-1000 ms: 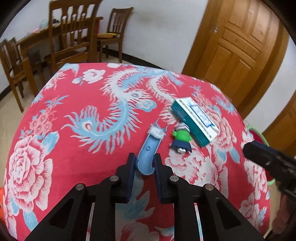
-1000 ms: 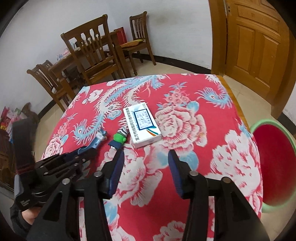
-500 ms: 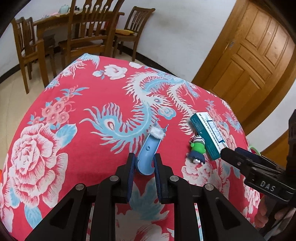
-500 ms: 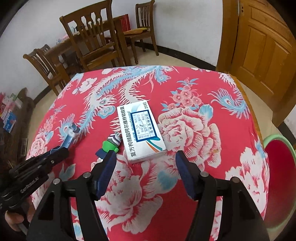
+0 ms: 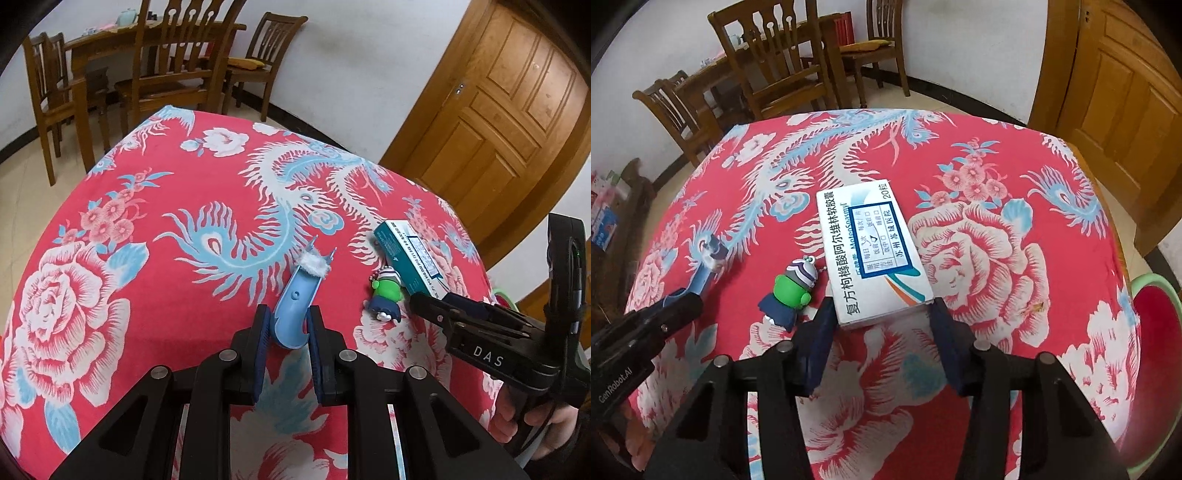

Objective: Collect trash
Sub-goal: 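Grasp the light-blue plastic toy with the left gripper while the right grasps the white medicine box, then carry the medicine box and blue toy over the red bucket with both grippers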

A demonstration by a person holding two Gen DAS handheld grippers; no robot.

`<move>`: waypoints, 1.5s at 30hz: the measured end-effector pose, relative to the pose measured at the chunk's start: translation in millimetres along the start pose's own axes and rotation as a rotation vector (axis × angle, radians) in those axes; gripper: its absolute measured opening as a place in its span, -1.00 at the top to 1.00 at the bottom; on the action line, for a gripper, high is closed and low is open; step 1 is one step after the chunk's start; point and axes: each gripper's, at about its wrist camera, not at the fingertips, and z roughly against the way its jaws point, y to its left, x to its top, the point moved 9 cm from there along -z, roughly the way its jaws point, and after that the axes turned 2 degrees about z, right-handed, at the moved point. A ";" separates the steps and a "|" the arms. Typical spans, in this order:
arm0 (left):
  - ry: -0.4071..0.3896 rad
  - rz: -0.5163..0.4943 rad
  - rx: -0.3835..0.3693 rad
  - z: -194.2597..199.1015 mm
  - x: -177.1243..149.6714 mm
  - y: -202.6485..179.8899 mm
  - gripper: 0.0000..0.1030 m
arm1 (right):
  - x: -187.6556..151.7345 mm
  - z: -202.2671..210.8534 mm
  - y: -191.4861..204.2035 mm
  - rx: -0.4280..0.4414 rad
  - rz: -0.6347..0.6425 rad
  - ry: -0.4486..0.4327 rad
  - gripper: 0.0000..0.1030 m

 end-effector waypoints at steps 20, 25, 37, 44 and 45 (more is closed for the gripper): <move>-0.039 -0.020 -0.055 28.9 -0.2 -39.2 0.61 | -26.8 74.2 -22.4 0.072 -0.106 -0.125 -0.02; -0.047 -0.037 -0.080 36.4 -3.2 -57.3 0.61 | -37.3 96.8 -33.0 0.080 -0.136 -0.160 -0.02; -0.049 -0.086 -0.126 46.7 -11.3 -101.6 0.61 | -61.9 132.6 -63.2 0.080 -0.196 -0.211 -0.02; -0.044 -0.116 -0.142 48.9 -16.3 -123.4 0.61 | -69.3 148.6 -84.1 0.071 -0.225 -0.244 -0.02; -0.043 -0.120 -0.144 49.2 -16.9 -126.5 0.61 | -70.7 151.1 -88.6 0.068 -0.233 -0.248 -0.02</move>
